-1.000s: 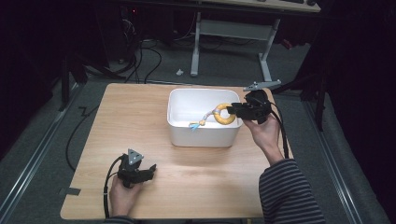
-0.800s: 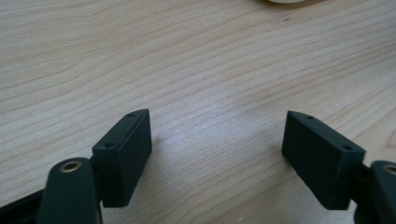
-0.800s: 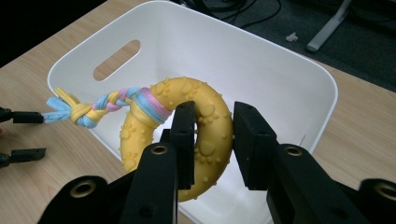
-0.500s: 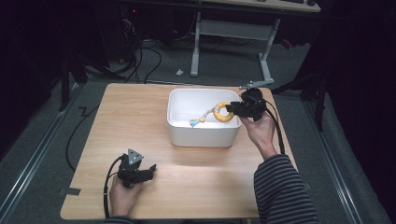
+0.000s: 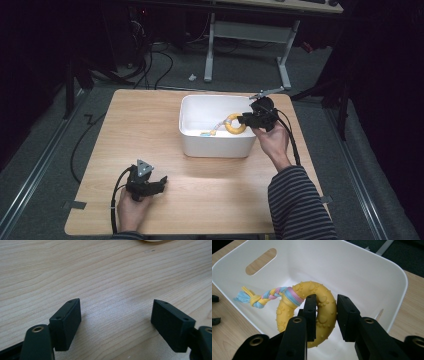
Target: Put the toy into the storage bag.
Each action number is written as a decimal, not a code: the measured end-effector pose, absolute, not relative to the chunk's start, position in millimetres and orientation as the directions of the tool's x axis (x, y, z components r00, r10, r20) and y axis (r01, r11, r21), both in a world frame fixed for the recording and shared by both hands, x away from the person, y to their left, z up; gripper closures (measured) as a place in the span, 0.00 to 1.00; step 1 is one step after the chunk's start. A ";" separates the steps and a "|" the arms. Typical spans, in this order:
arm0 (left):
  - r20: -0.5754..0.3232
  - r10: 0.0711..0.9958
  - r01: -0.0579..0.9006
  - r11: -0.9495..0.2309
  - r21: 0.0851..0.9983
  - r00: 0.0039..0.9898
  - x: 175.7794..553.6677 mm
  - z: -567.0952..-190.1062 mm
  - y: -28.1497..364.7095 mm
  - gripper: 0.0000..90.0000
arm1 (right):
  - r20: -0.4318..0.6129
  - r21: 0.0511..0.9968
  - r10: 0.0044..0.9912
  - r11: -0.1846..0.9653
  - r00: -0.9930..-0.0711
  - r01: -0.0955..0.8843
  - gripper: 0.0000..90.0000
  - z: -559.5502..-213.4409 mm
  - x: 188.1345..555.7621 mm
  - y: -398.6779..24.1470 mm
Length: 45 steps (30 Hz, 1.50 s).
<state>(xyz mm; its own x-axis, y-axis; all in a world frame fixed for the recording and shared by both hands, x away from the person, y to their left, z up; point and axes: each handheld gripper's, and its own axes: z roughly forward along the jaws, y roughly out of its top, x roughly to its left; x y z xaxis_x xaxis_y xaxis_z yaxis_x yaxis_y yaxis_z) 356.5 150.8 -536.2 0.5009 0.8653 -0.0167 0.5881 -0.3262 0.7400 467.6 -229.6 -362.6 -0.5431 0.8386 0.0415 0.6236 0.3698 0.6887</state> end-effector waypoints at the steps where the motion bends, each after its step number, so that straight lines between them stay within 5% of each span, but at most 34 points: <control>1: -0.017 0.865 0.588 -0.326 0.740 0.501 356.5 -536.2 150.8 0.27 | 0.043 0.688 0.835 0.373 -0.548 0.623 0.79 -363.9 467.2 -228.3; 25: -0.017 0.865 0.588 -0.327 0.740 0.502 356.7 -536.2 151.0 0.27 | 0.074 0.655 0.823 0.386 -0.564 0.649 0.78 -378.1 468.9 -228.7; 28: -0.017 0.865 0.588 -0.327 0.740 0.502 356.7 -536.2 151.0 0.27 | 0.085 0.656 0.820 0.381 -0.566 0.651 0.75 -378.6 469.5 -229.4; 30: -0.017 0.865 0.588 -0.326 0.740 0.502 356.7 -536.2 150.9 0.27 | 0.124 0.658 0.816 0.358 -0.564 0.662 0.64 -377.8 470.2 -231.8; 45: -0.017 0.865 0.588 -0.326 0.740 0.502 356.8 -536.3 150.9 0.27 | 0.077 0.726 0.850 0.310 -0.520 0.614 0.52 -360.0 439.1 -267.0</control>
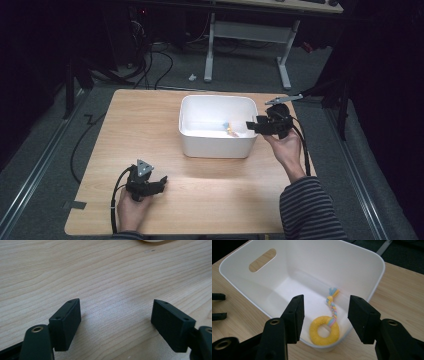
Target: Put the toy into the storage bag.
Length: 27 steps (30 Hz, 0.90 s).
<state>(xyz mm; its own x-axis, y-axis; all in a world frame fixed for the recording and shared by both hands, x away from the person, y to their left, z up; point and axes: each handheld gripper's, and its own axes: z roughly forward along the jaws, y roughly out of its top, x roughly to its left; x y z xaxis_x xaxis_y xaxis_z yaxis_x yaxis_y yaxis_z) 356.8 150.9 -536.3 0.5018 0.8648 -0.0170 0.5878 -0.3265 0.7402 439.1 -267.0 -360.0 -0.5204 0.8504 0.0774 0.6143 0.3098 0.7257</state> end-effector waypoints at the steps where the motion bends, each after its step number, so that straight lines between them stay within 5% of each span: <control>1: -0.017 0.865 0.588 -0.326 0.740 0.502 356.8 -536.3 150.9 0.27 | 0.077 0.726 0.850 0.310 -0.520 0.614 0.52 -360.0 439.1 -267.0; 27: -0.017 0.866 0.588 -0.325 0.741 0.500 356.6 -536.2 151.3 0.28 | 0.055 0.787 0.882 0.250 -0.468 0.565 0.46 -343.6 389.2 -309.8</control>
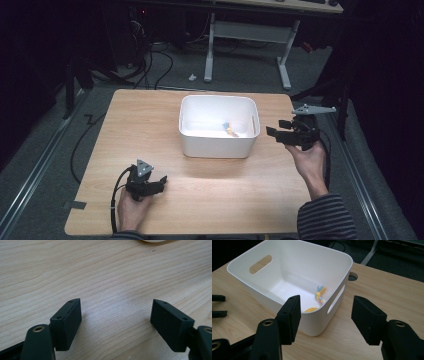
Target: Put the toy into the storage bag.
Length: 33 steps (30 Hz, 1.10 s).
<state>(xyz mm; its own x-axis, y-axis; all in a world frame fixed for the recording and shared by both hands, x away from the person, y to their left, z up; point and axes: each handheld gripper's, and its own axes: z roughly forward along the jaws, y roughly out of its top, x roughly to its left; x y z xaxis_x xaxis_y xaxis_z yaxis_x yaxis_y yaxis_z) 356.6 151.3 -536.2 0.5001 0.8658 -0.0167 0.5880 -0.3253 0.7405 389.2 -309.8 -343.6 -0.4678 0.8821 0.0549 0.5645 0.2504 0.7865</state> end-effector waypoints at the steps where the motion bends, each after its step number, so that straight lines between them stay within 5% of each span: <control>1: -0.017 0.866 0.588 -0.325 0.741 0.500 356.7 -536.2 151.2 0.28 | 0.060 0.793 0.882 0.242 -0.468 0.559 0.46 -341.6 384.9 -312.1; 33: -0.016 0.865 0.593 -0.330 0.735 0.501 357.5 -536.5 150.5 0.22 | 0.049 0.821 0.904 0.206 -0.424 0.533 0.47 -346.1 327.4 -339.6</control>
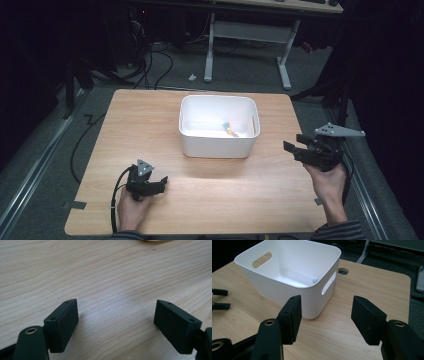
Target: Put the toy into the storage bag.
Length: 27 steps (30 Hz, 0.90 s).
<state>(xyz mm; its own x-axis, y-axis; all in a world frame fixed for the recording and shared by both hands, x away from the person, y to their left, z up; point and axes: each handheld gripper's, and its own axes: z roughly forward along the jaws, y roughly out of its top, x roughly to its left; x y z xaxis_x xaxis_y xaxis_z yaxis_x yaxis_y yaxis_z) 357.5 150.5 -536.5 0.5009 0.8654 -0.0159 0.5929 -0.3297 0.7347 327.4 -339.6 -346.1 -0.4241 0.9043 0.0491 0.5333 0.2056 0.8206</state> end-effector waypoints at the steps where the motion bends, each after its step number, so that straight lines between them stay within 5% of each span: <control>1: -0.016 0.865 0.593 -0.330 0.735 0.501 357.5 -536.5 150.5 0.22 | 0.049 0.821 0.904 0.206 -0.424 0.533 0.47 -346.1 327.4 -339.6; 27: -0.016 0.866 0.593 -0.329 0.735 0.501 357.5 -536.5 150.4 0.22 | 0.105 0.839 0.903 0.145 -0.417 0.525 0.48 -374.5 299.8 -346.7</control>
<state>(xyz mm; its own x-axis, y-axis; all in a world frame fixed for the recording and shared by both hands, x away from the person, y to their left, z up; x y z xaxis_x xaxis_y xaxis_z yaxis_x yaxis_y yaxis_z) 357.5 150.4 -536.5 0.5006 0.8655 -0.0160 0.5931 -0.3294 0.7346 299.8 -346.7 -374.5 -0.4169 0.9028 0.1052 0.5251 0.1448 0.8387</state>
